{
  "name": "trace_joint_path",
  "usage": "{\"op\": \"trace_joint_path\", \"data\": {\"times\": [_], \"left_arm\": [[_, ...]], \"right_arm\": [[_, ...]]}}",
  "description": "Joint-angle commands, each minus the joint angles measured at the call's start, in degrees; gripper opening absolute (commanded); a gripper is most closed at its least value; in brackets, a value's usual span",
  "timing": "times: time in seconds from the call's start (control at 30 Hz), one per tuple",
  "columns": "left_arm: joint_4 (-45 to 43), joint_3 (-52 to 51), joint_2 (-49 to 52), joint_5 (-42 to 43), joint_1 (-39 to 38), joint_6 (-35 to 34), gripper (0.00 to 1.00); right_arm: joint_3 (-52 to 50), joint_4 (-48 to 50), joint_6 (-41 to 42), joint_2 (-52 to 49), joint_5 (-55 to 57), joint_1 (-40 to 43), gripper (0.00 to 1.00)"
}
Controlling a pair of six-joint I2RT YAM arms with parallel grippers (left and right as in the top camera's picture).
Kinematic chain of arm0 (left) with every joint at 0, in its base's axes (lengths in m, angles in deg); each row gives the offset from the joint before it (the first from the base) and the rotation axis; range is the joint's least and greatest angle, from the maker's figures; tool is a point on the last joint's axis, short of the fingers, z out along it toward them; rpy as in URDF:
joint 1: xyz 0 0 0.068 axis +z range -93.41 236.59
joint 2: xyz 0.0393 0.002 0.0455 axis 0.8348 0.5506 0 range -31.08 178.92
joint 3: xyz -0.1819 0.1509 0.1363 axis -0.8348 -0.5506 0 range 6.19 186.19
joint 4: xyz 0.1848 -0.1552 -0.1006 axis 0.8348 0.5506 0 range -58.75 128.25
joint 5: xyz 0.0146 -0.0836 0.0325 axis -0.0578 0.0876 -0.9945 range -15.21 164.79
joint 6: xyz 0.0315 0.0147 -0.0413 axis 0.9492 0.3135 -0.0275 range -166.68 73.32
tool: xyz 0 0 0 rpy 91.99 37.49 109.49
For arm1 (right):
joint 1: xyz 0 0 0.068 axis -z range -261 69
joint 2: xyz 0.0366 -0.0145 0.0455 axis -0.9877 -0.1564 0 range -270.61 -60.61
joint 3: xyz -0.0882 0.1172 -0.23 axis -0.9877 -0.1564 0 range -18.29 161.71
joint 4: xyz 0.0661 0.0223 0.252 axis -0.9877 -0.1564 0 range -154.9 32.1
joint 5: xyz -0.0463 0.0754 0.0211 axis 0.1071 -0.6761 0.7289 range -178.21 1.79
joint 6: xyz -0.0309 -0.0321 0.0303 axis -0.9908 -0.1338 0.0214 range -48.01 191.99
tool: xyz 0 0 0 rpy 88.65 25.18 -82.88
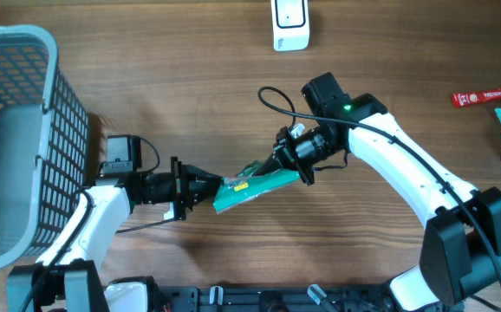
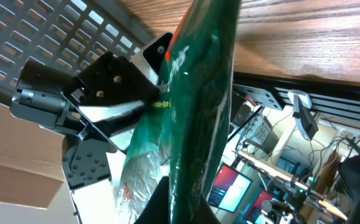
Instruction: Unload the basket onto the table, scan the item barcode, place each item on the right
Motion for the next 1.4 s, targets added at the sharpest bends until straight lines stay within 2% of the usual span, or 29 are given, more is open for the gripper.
{"op": "trace_joint_path", "data": {"times": [0.0, 0.07, 0.13, 0.17, 0.2, 0.23, 0.27, 0.3, 0.37, 0.5, 0.6, 0.67, 0.7, 0.73, 0.8, 0.83, 0.97, 1.07, 1.3, 1.37], "left_arm": [[0.02, 0.02, 0.33, 0.48, 0.35, -8.74, 0.27], [0.02, 0.02, 0.33, 0.46, 0.35, -8.76, 0.27], [0.02, 0.02, 0.33, 0.44, 0.35, -8.74, 0.30], [0.02, 0.02, 0.33, 0.44, 0.35, -8.74, 0.36], [0.02, 0.02, 0.33, 0.44, 0.35, -8.74, 0.60], [0.02, 0.02, 0.33, 0.35, 0.35, -8.74, 0.78], [0.02, 0.02, 0.33, 0.22, 0.35, -8.72, 0.92], [0.00, 0.02, 0.33, 0.22, 0.35, -8.74, 1.00], [0.02, 0.02, 0.33, 0.20, 0.35, -8.74, 1.00], [0.02, 0.02, 0.33, -2.71, 0.35, -8.76, 1.00], [0.02, 0.02, 0.33, -3.41, 0.35, -8.76, 1.00], [0.02, 0.02, 0.33, -3.43, 0.35, -8.76, 1.00], [0.02, 0.02, 0.33, -3.50, 0.35, -8.76, 1.00], [0.02, 0.02, 0.33, -4.04, 0.35, -8.76, 1.00], [0.02, 0.02, 0.33, -5.99, 0.35, -8.76, 1.00], [0.04, 0.02, 0.33, -6.71, 0.35, -8.76, 1.00], [0.04, 0.02, 0.33, -7.50, 0.35, -8.76, 1.00], [0.02, 0.02, 0.33, -7.52, 0.35, -8.76, 1.00], [0.04, 0.02, 0.33, -7.74, 0.35, -8.74, 1.00], [0.02, 0.02, 0.33, -8.13, 0.35, -8.74, 1.00]], "right_arm": [[0.15, -1.79, -1.75, -0.48, -4.46, 1.05, 0.04], [0.15, -4.17, -3.67, -0.48, -7.63, 2.54, 0.04], [0.15, -8.72, -2.08, -0.48, -7.13, 3.98, 0.04], [0.15, -11.47, 0.46, -0.48, -5.62, 5.16, 0.04], [0.15, -14.71, 3.91, -0.48, -3.10, 7.02, 0.04], [0.15, -16.13, 6.25, -0.48, -1.01, 8.48, 0.04], [0.15, -17.46, 10.29, -0.48, 2.08, 10.34, 0.04], [0.15, -18.86, 14.67, -0.48, 5.38, 12.11, 0.04], [0.15, -21.31, 24.17, -0.48, 10.97, 15.30, 0.04], [0.15, -22.29, 24.79, -0.48, 8.44, 16.55, 0.04], [0.15, -22.08, 15.52, -0.48, 5.68, 16.55, 0.04], [0.15, -20.92, 3.74, -0.48, 2.01, 16.55, 0.04], [0.15, -21.07, 0.68, -0.48, 2.08, 16.55, 0.04], [0.15, -21.81, 1.68, -0.48, 3.26, 16.55, 0.04], [0.15, -30.47, 16.50, -0.48, 8.11, 16.59, 0.04], [0.15, -33.03, 20.74, -0.48, 8.37, 16.87, 0.04], [0.15, -32.63, 33.09, -0.48, 8.50, 16.92, 0.04], [0.15, -32.65, 35.10, -0.48, 8.81, 16.92, 0.04], [0.15, -34.69, 32.33, -0.48, 9.22, 16.92, 0.04], [0.17, -30.40, 27.36, -0.48, 9.27, 16.92, 0.04]]}}
